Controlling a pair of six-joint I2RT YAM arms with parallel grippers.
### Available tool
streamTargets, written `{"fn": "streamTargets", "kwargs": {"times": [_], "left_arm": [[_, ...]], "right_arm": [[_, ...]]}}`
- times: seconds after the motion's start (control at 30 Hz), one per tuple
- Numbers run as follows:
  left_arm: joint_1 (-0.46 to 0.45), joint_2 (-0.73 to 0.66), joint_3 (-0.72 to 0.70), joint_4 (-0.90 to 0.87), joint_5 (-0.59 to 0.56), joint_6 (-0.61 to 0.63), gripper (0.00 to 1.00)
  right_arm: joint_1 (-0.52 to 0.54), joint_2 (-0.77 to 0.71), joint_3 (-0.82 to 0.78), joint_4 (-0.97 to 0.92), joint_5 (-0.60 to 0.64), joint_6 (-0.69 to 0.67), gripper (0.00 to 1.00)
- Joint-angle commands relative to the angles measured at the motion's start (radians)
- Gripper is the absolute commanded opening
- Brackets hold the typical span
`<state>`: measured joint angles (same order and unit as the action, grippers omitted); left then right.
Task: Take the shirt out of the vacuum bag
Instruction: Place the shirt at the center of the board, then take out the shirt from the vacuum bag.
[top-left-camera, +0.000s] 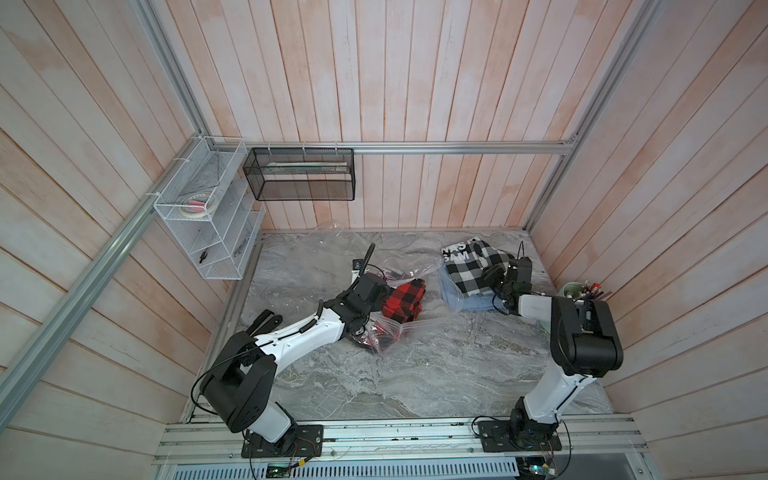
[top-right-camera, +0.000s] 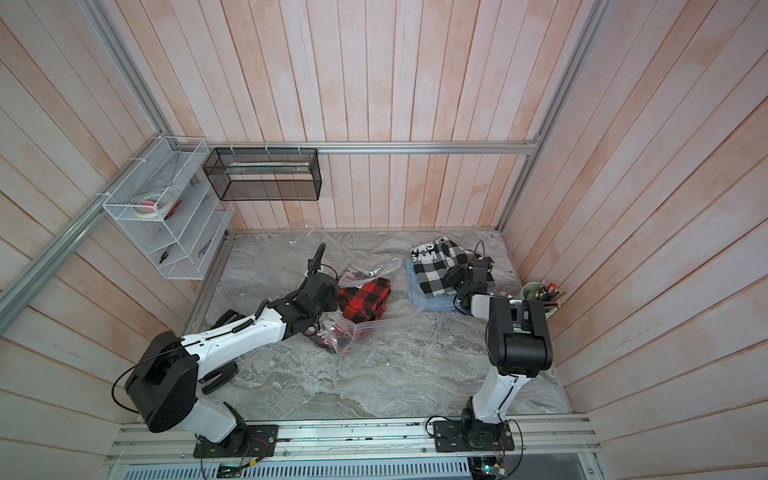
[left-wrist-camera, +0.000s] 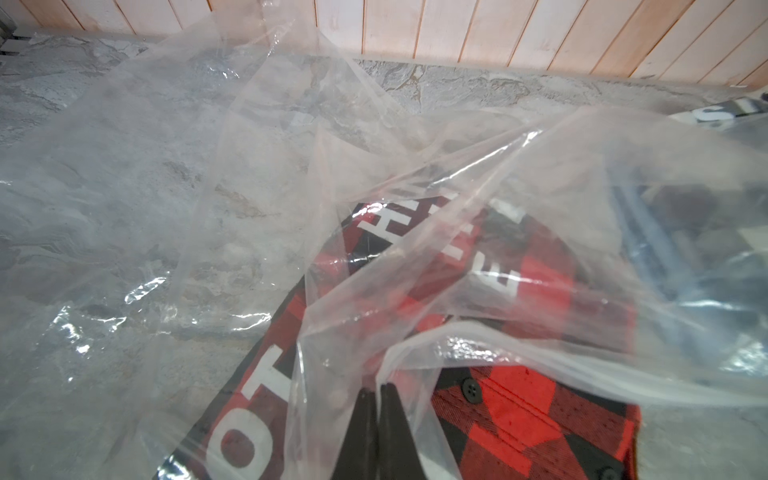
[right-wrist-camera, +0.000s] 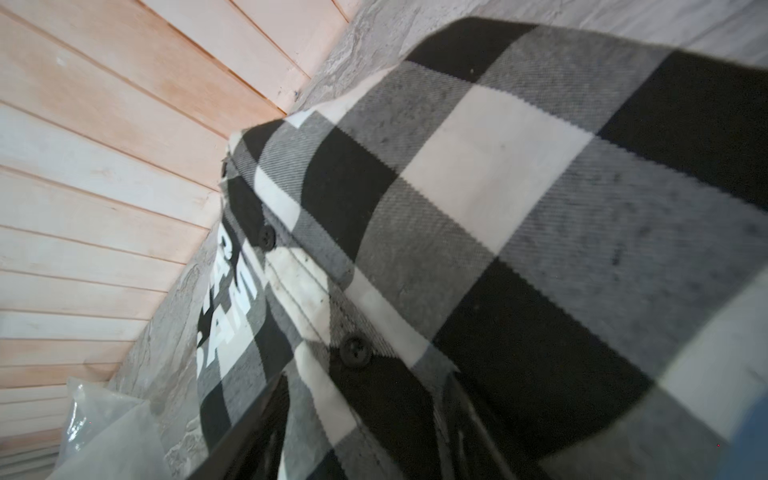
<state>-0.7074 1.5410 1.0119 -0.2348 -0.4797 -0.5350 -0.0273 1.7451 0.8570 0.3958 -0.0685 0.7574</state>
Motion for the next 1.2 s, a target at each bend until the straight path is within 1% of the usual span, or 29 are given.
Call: {"fn": "streamTargets", "kwargs": {"times": [0.0, 0.07, 0.2, 0.27, 0.33, 0.47, 0.6, 0.7, 0.73, 0.8, 0.87, 0.97, 1.1, 1.17], "left_arm": [[-0.013, -0.037, 0.026, -0.023, -0.011, -0.003, 0.00], [-0.017, -0.046, 0.030, -0.031, -0.013, -0.002, 0.00], [-0.027, -0.064, 0.041, -0.049, -0.025, 0.007, 0.00], [-0.030, -0.075, 0.044, -0.059, -0.026, 0.012, 0.00], [-0.032, -0.089, 0.041, -0.060, -0.028, 0.012, 0.00], [-0.033, -0.105, 0.033, -0.063, -0.027, 0.007, 0.00], [-0.042, -0.110, 0.033, -0.071, -0.023, 0.004, 0.00], [-0.048, -0.114, 0.037, -0.079, -0.023, 0.004, 0.00], [-0.050, -0.114, 0.040, -0.084, -0.024, 0.003, 0.00], [-0.053, -0.118, 0.041, -0.089, -0.029, 0.005, 0.00], [-0.056, -0.123, 0.041, -0.089, -0.030, 0.004, 0.00], [-0.061, -0.127, 0.044, -0.084, -0.032, 0.004, 0.00], [-0.071, -0.124, 0.061, -0.089, -0.040, 0.006, 0.00], [-0.077, -0.126, 0.067, -0.091, -0.041, 0.006, 0.00]], "right_arm": [[0.066, -0.142, 0.011, -0.059, 0.097, -0.102, 0.63], [0.097, -0.220, -0.004, -0.070, 0.120, -0.109, 0.64], [0.168, -0.323, -0.035, -0.092, 0.118, -0.112, 0.65], [0.221, -0.362, -0.052, -0.100, 0.100, -0.113, 0.65], [0.300, -0.391, -0.069, -0.107, 0.109, -0.130, 0.65], [0.448, -0.424, -0.126, -0.100, 0.114, -0.123, 0.65], [0.565, -0.432, -0.182, -0.071, 0.113, -0.093, 0.65], [0.643, -0.436, -0.210, -0.073, 0.138, -0.079, 0.65], [0.654, -0.442, -0.213, -0.093, 0.144, -0.077, 0.65], [0.667, -0.483, -0.256, -0.068, 0.160, -0.058, 0.66], [0.671, -0.496, -0.286, -0.031, 0.118, -0.041, 0.67], [0.710, -0.457, -0.265, -0.069, 0.107, -0.059, 0.67], [0.722, -0.403, -0.313, 0.008, 0.084, -0.022, 0.68], [0.723, -0.351, -0.304, 0.023, 0.053, -0.014, 0.68]]}}
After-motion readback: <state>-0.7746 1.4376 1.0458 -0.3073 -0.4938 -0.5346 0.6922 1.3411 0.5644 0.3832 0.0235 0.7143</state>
